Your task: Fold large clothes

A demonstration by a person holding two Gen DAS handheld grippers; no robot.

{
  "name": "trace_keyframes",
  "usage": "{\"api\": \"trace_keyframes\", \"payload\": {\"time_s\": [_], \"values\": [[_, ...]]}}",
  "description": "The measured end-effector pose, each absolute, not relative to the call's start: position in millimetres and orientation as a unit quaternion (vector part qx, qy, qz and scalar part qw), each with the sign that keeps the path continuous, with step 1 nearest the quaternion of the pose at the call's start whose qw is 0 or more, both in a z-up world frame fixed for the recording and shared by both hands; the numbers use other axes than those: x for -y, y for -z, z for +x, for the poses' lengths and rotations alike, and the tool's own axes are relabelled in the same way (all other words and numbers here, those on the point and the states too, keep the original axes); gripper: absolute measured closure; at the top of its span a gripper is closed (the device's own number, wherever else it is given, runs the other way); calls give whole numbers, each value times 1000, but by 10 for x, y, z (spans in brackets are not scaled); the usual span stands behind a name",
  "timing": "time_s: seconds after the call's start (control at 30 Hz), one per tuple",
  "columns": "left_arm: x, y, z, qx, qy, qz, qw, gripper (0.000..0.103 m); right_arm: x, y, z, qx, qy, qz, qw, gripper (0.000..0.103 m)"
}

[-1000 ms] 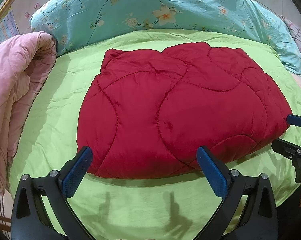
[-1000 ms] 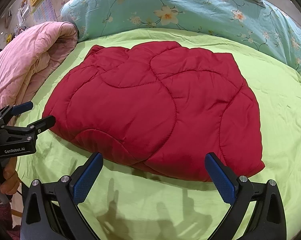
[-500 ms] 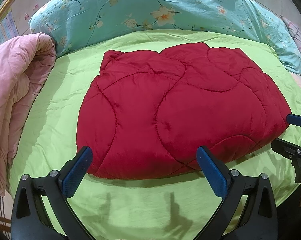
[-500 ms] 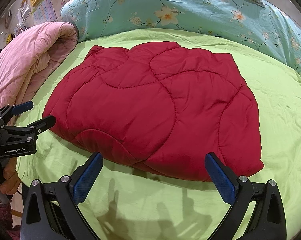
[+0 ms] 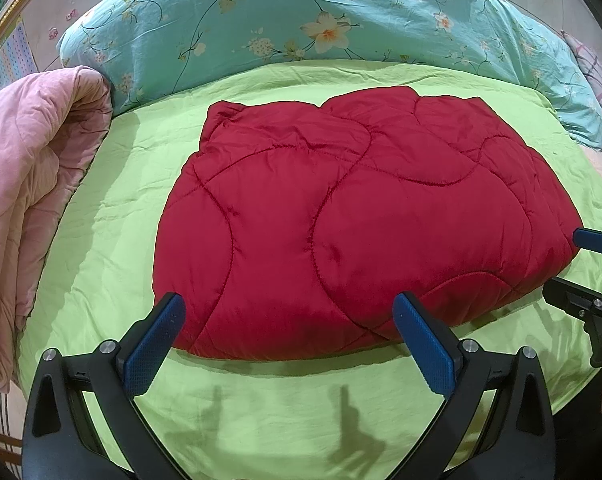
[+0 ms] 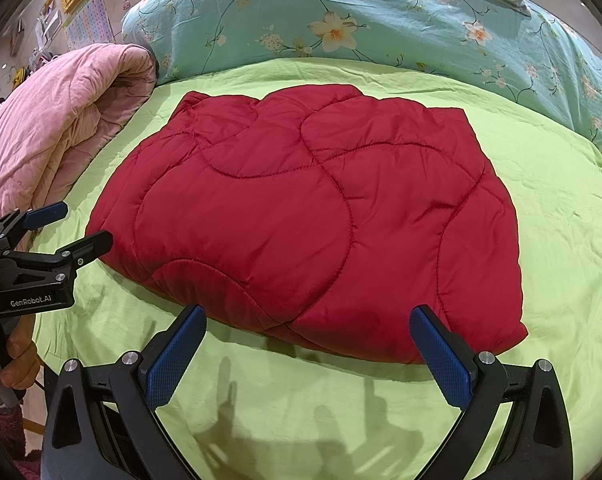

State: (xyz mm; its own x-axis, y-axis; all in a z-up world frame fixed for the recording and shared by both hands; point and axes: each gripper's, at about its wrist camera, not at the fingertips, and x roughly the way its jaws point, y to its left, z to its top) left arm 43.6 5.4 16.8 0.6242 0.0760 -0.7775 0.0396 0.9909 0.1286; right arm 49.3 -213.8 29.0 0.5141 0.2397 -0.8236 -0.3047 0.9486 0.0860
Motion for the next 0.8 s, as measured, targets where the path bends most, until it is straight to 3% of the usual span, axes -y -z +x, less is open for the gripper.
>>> {"api": "trace_keyframes", "payload": {"time_s": [0.8], "values": [[-44, -230, 460, -423, -16, 68, 903, 0, 2140, -334, 526, -464, -158, -34, 871, 1]]}}
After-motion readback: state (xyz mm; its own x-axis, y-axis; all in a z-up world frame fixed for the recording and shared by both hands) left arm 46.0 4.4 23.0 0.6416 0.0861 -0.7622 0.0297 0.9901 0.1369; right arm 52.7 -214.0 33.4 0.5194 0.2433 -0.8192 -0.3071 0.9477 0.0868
